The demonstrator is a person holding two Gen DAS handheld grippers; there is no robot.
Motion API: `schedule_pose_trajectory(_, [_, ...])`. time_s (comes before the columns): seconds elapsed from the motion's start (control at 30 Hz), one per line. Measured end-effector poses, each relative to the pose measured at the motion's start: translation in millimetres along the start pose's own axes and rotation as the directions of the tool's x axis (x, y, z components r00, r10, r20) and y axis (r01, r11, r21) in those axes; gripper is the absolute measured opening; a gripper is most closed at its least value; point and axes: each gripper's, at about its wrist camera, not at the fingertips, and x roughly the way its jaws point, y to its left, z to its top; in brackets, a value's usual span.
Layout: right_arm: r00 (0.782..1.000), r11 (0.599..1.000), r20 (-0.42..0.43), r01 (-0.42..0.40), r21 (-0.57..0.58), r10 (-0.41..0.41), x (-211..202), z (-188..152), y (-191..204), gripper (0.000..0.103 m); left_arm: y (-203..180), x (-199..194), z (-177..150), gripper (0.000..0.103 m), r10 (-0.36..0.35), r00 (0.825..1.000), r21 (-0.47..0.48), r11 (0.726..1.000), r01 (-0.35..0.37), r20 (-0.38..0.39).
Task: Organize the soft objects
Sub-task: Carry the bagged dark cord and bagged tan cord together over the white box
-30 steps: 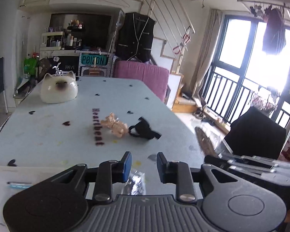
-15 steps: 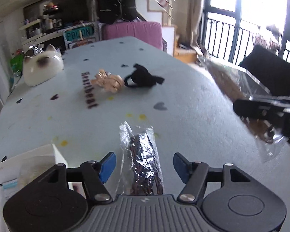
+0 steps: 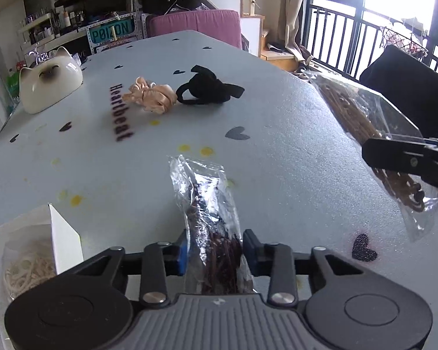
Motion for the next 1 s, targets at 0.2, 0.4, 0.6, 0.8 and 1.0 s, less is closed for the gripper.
schedule_pose_trajectory(0.2, [1.000,1.000,0.000,0.002,0.004,-0.002,-2,-1,0,0.030,2,-11,1,0.024,-0.002,1.000,-0.036,0.999,0.003,0.027])
schedule_pose_trajectory(0.4, [1.000,1.000,0.011,0.006,-0.003,-0.006,-9,0,4,0.030,6,-42,2,0.023,-0.013,0.996,-0.065,0.998,0.019,0.092])
schedule_pose_trajectory(0.6, [0.999,1.000,0.039,-0.012,-0.014,0.012,-24,3,19,0.030,14,-89,-1,0.023,-0.016,0.984,-0.083,0.996,0.032,0.179])
schedule_pose_trajectory(0.8, [0.996,0.998,0.062,-0.062,-0.021,0.064,-40,6,45,0.030,33,-135,-14,0.024,0.006,0.972,-0.101,0.995,0.018,0.233])
schedule_pose_trajectory(1.0, [0.992,0.993,0.061,-0.107,-0.038,0.110,-44,7,77,0.030,62,-171,-31,0.024,0.058,0.964,-0.129,0.991,-0.025,0.259])
